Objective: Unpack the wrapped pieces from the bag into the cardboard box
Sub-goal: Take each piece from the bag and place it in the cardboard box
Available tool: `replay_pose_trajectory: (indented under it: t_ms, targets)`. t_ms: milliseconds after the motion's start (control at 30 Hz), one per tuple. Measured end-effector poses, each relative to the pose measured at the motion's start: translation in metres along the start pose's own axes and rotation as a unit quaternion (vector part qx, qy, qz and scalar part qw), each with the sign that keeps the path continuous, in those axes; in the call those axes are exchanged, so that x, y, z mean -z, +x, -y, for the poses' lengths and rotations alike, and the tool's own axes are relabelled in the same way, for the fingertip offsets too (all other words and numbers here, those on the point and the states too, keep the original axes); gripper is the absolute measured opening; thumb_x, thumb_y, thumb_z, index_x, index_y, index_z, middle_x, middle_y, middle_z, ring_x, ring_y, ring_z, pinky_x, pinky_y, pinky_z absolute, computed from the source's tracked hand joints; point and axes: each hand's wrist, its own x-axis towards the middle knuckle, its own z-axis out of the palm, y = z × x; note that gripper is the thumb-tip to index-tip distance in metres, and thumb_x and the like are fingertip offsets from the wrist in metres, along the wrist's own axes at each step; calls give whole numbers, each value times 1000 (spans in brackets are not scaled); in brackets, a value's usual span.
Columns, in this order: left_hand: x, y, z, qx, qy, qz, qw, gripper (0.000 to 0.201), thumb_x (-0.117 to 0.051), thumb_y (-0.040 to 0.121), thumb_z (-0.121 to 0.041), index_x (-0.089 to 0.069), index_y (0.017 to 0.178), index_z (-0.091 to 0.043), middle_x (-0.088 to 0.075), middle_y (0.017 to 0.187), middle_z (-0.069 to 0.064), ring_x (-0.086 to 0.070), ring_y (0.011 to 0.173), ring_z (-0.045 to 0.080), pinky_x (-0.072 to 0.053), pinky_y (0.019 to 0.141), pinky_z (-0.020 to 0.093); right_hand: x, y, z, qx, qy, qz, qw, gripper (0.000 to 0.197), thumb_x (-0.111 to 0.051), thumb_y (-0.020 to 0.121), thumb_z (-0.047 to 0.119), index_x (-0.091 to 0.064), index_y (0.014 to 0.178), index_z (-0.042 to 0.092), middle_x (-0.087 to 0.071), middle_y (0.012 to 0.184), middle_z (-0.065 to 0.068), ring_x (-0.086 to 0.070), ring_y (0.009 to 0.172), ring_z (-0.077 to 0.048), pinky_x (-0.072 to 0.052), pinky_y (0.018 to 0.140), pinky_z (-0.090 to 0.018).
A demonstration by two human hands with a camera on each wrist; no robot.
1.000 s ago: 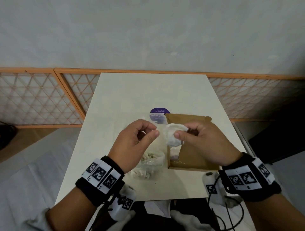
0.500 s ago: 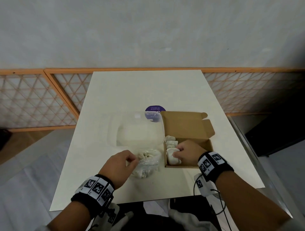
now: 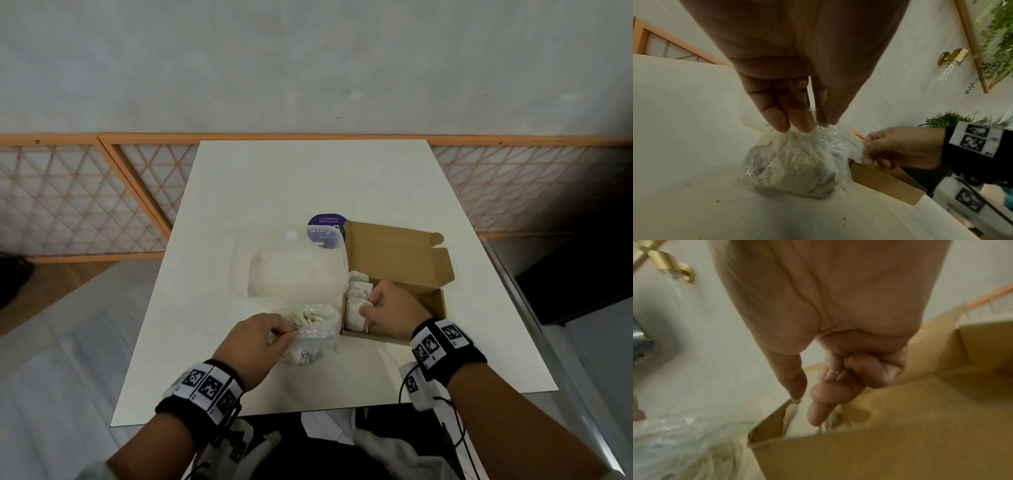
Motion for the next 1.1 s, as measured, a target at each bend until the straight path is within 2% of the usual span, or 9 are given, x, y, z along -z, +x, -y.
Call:
replay_pose_trajectory:
  t_ms: [133, 200, 300, 433, 500, 667, 800, 967, 1100]
  targets:
    - [-1, -2, 2, -9, -8, -1, 1000, 19, -72, 93, -36, -67, 76, -43, -62, 94, -14, -60, 77, -6, -38, 71, 5, 10, -18, 26, 76, -36, -51, 995, 11, -65, 96, 34, -59, 100, 26, -70, 90, 5, -68, 84, -16, -57, 77, -34]
    - [-1, -3, 2, -21, -9, -2, 1000, 23, -73, 92, -35, -66, 73, -45, -62, 90, -12, -60, 82, -5, -39, 73, 6, 7, -29, 49, 149, -42, -33, 987, 7, -61, 99, 34, -65, 99, 29, -71, 91, 11, -66, 86, -8, -55, 76, -28]
    - [-2, -6, 0, -37, -1, 3, 999, 24, -73, 92, -33, -67, 72, -44, -63, 83, -12, -59, 83, -4, -40, 73, 13, -11, -38, 76, 210, -91, 35, 973, 20, -59, 99, 41, -72, 93, 28, -70, 89, 14, -65, 83, -4, -52, 72, -25]
    - [-5, -8, 1, -36, 1, 7, 999, 9, -73, 92, -30, -78, 85, -33, -64, 85, -11, -59, 78, -3, -42, 71, 12, -40, -31, 91, 205, -198, 53, 957, 41, -60, 95, 46, -75, 83, 10, -75, 85, -7, -70, 79, -24, -58, 72, -42]
    - [-7, -10, 2, -47, 9, 12, 999, 8, -73, 91, -28, -79, 87, -30, -63, 85, -9, -58, 79, -3, -42, 72, 15, -51, -28, 94, 197, -200, 56, 958, 41, -61, 92, 43, -73, 77, 7, -73, 79, -11, -69, 76, -28, -57, 69, -43]
    - [-8, -12, 6, -59, 24, 36, 997, 10, -71, 91, -29, -80, 95, -33, -62, 90, -12, -57, 76, -6, -40, 73, 8, -70, -26, 90, 191, -189, 68, 961, 21, -58, 99, 34, -67, 97, 15, -66, 90, 0, -61, 85, -24, -47, 72, -36]
    - [-7, -14, 13, -47, 32, 23, 998, 10, -71, 92, -35, -78, 99, -37, -57, 105, -15, -57, 71, -4, -51, 83, 22, -60, -30, 82, 192, -120, 58, 972, 16, -61, 97, 30, -62, 92, 15, -67, 87, -2, -62, 82, -23, -47, 70, -37]
    - [-7, -13, 13, -62, 74, 33, 995, 11, -68, 92, -31, -75, 101, -30, -49, 126, -18, -54, 72, -11, -51, 86, 23, -36, -39, 77, 186, -76, 47, 978, 21, -72, 92, 38, -61, 84, 22, -67, 82, 3, -61, 76, -14, -44, 64, -30]
    - [-10, -7, 9, -95, 126, -2, 987, 15, -57, 98, -30, -62, 85, -28, -56, 113, -11, -65, 86, 15, -54, 79, 37, -19, -48, 76, 187, -44, 49, 980, 17, -73, 92, 36, -63, 85, 24, -68, 84, 8, -58, 72, -4, -38, 61, -20]
